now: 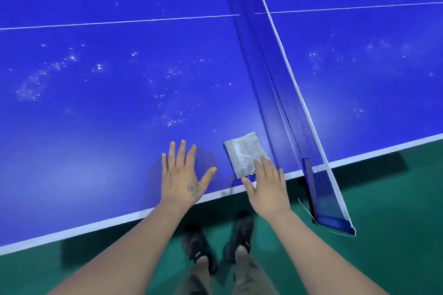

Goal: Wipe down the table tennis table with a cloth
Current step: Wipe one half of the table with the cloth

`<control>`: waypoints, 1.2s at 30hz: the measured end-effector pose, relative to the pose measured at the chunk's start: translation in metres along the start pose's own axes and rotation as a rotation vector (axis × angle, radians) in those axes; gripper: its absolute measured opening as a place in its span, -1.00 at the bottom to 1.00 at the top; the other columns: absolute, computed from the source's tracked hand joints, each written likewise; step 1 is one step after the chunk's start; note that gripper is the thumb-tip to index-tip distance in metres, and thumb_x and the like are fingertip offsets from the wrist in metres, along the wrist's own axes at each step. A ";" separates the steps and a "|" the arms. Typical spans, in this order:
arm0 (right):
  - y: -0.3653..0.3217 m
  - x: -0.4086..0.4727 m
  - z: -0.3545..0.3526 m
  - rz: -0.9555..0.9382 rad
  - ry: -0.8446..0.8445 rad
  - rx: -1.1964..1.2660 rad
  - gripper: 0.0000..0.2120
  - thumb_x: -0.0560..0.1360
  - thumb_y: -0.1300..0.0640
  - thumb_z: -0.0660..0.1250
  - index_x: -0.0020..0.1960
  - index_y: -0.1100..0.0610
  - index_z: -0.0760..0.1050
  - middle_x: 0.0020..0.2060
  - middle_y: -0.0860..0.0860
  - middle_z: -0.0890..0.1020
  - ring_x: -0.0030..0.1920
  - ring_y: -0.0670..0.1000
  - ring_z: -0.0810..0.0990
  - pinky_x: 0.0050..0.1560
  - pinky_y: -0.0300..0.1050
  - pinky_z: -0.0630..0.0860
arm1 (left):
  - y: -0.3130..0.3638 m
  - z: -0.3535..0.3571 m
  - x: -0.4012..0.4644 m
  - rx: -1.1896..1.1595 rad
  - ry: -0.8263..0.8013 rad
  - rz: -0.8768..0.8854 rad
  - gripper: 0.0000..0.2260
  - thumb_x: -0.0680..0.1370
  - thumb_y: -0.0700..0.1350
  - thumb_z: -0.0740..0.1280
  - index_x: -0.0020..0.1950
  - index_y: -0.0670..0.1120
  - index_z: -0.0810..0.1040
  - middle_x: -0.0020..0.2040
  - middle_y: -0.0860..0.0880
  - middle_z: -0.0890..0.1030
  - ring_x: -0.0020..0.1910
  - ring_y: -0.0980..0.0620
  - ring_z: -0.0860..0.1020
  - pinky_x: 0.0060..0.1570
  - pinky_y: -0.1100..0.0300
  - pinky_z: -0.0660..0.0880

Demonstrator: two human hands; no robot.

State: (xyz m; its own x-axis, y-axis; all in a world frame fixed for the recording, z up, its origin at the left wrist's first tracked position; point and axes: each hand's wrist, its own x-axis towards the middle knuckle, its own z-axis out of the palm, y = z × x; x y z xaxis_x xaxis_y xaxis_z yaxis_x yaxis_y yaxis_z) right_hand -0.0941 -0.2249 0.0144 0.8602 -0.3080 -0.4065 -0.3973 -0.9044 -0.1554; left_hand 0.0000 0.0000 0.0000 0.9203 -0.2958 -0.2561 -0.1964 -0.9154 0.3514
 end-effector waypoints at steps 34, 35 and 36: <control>0.009 0.207 0.028 -0.034 0.282 -0.015 -0.42 0.75 -0.23 -0.18 0.74 -0.10 0.02 0.74 0.03 -0.03 0.73 0.13 -0.11 0.69 0.25 -0.10 | 0.022 0.089 0.099 0.202 0.225 -0.145 -0.39 0.75 0.20 -0.03 0.76 -0.03 0.10 0.77 -0.10 0.03 0.75 -0.18 -0.06 0.68 -0.28 0.00; -0.003 0.206 0.031 -0.080 0.282 -0.029 -0.43 0.76 -0.22 -0.15 0.73 -0.11 0.04 0.74 0.04 -0.01 0.73 0.14 -0.09 0.69 0.25 -0.09 | 0.021 0.090 0.099 0.201 0.226 -0.144 -0.39 0.75 0.19 -0.02 0.76 -0.03 0.10 0.77 -0.10 0.03 0.75 -0.18 -0.06 0.68 -0.28 0.01; -0.014 0.202 0.034 -0.126 0.274 -0.042 -0.44 0.76 -0.21 -0.12 0.73 -0.12 0.04 0.74 0.05 -0.01 0.73 0.15 -0.09 0.69 0.26 -0.07 | 0.021 0.090 0.099 0.201 0.226 -0.143 -0.40 0.75 0.19 -0.01 0.77 -0.03 0.09 0.77 -0.10 0.02 0.75 -0.18 -0.06 0.68 -0.28 0.01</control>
State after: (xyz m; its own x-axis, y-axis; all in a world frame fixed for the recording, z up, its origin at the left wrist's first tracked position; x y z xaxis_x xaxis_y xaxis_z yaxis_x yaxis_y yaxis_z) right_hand 0.0745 -0.2642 -0.0965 0.9584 -0.2553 -0.1274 -0.2731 -0.9502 -0.1501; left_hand 0.0566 -0.0731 -0.0996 0.9906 -0.1134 -0.0758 -0.1024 -0.9855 0.1356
